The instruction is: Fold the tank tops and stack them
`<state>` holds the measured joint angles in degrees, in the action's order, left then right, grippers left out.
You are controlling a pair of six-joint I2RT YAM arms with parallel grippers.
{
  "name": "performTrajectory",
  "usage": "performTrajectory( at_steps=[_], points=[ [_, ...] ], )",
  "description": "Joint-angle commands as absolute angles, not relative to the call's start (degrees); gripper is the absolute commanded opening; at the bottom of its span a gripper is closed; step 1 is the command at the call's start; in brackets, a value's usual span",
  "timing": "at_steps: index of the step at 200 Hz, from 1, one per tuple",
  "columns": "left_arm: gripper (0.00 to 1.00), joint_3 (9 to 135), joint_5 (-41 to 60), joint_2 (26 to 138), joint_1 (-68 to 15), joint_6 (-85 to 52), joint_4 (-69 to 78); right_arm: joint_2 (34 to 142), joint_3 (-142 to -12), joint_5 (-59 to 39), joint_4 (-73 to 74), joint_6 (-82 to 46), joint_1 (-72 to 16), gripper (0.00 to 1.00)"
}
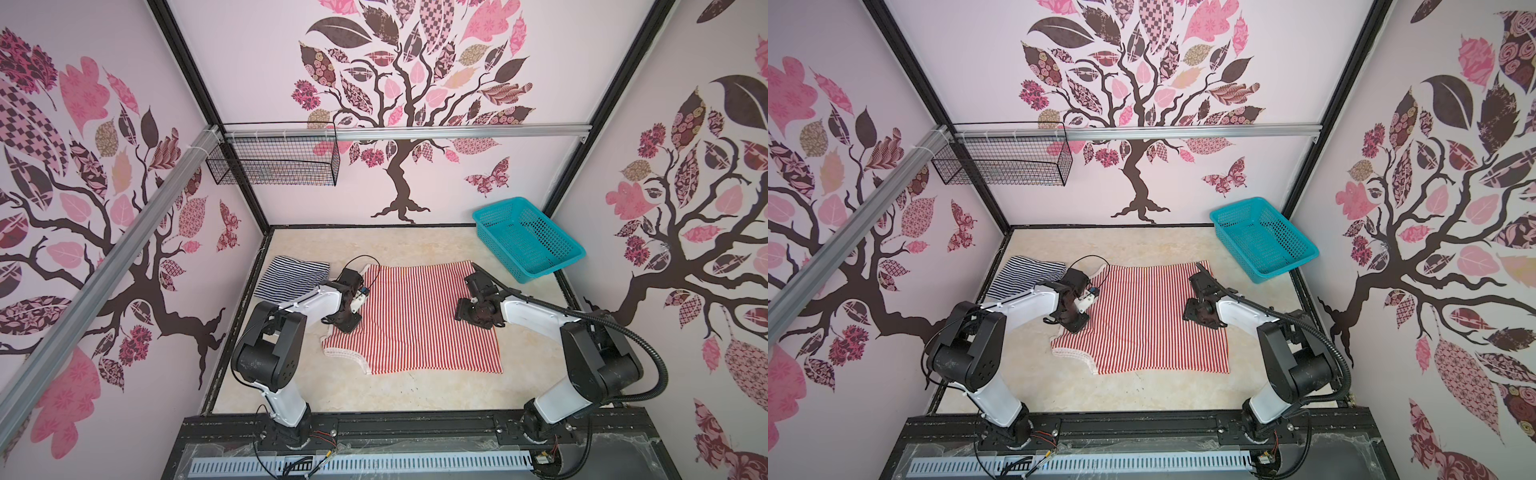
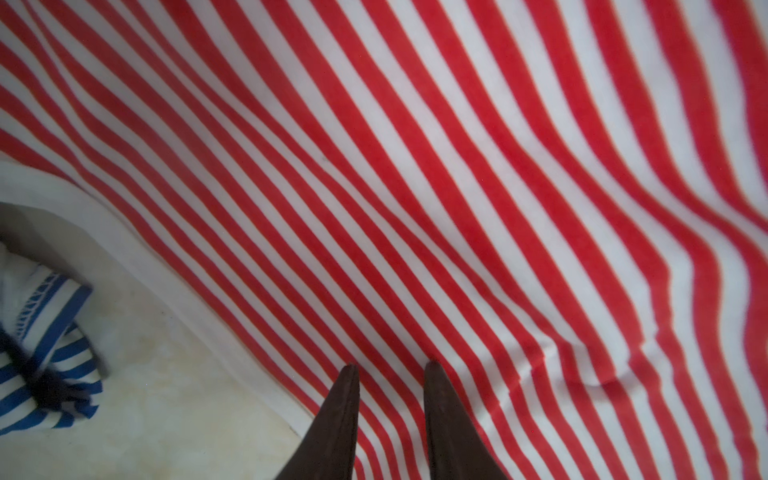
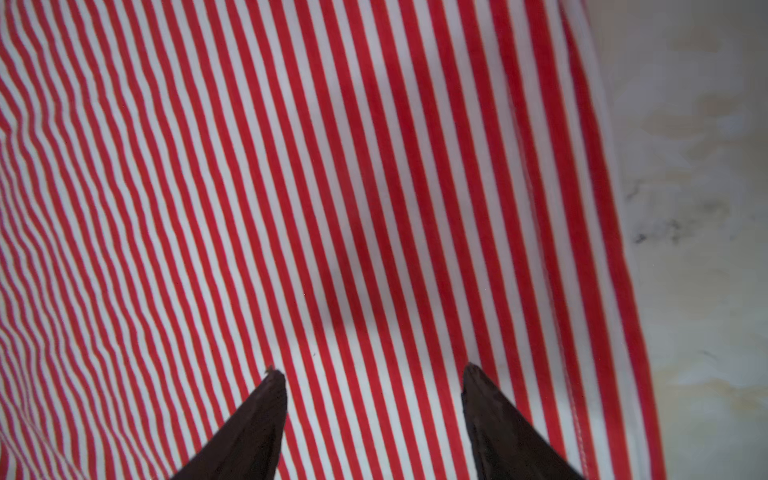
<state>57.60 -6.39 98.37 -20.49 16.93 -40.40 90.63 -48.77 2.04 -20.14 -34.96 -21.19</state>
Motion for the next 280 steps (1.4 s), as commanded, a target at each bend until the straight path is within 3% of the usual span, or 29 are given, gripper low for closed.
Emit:
performTrajectory(
  at_steps=[1, 55, 117, 137, 175, 231, 280],
  points=[
    [0.31, 55.2, -8.6, 98.0, -20.2, 18.0, -41.0, 90.6, -47.2, 4.5, -21.4, -36.3, -19.3, 0.70],
    [0.31, 55.0, -11.7, 96.7, -19.7, 19.1, -41.8, 88.6, -42.7, 3.5, -21.1, -36.3, -13.8, 0.69],
    [0.31, 60.2, -7.9, 99.9, -19.4, 17.7, -43.1, 85.8, -42.4, 4.4, -22.3, -36.7, -13.5, 0.69],
    [0.30, 62.5, -7.6, 100.0, -19.4, 16.9, -43.7, 83.9, -42.9, -0.4, -22.3, -34.9, -13.6, 0.69],
    [0.34, 62.7, -6.0, 92.2, -19.4, 16.5, -43.5, 69.9, -42.5, -3.7, -23.6, -34.2, -14.3, 0.74],
    [0.38, 57.1, 8.7, 78.4, -21.2, 23.5, -46.7, 60.5, -39.7, 2.5, -37.8, -38.7, -14.9, 0.74],
    [0.39, 49.2, 10.4, 71.5, -32.9, 27.1, -46.3, 50.2, -30.9, 5.0, -41.9, -51.5, -17.6, 0.68]
  ],
)
